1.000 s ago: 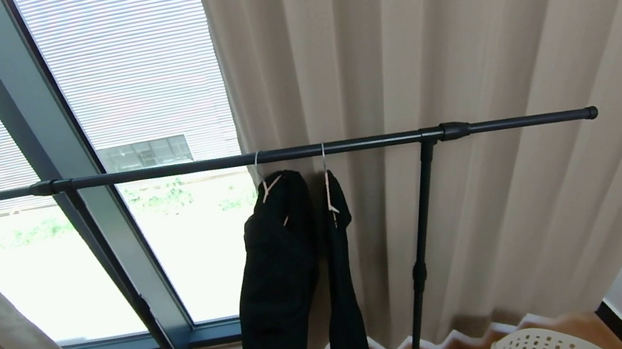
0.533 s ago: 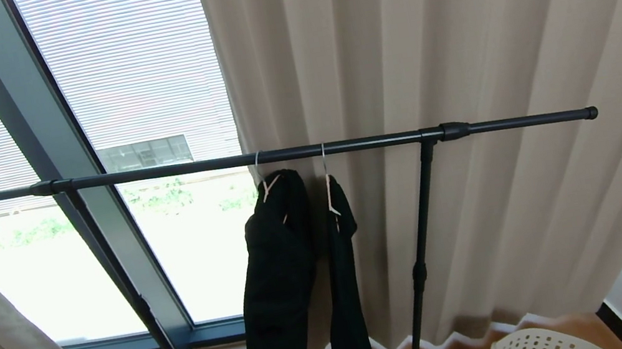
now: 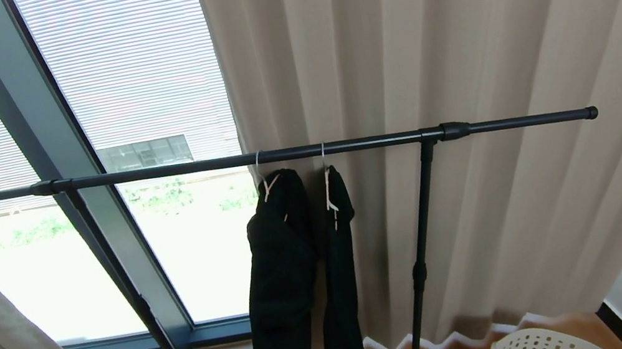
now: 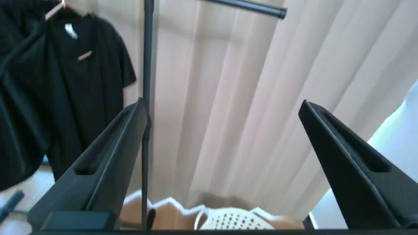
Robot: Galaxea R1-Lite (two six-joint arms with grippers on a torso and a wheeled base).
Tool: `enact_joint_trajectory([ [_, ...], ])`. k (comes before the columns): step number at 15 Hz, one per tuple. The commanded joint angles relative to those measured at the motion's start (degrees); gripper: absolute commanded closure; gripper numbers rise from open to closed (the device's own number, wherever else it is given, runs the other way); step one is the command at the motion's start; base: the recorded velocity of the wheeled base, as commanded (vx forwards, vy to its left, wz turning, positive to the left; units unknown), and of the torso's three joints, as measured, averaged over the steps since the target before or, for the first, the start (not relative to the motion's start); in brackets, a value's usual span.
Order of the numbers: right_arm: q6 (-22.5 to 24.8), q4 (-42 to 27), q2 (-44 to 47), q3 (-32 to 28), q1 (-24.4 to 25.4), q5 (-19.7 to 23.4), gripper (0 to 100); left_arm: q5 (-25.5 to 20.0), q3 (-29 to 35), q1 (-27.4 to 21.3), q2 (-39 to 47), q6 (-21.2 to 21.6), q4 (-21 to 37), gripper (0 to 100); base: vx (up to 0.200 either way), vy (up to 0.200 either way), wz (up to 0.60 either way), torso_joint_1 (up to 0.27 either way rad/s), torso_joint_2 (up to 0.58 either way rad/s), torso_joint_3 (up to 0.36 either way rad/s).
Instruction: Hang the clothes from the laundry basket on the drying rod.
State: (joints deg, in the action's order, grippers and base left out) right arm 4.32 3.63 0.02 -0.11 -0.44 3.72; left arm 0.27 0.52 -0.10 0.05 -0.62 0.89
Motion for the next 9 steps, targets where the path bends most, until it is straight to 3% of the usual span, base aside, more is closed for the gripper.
enact_joint_trajectory([
  [1, -1.06, -0.29, -0.02, 0.11, 0.09, 2.17, 0, 0.08, 0.0, 0.01, -0.05, -0.08, -0.01, 0, 0.0, 0.0, 0.0, 0.0, 0.0, 0.0],
  [9, -0.71, -0.29, -0.02, 0.11, 0.09, 2.35, 0, 0.08, 0.0, 0.01, -0.05, -0.08, -0.01, 0, 0.0, 0.0, 0.0, 0.0, 0.0, 0.0],
])
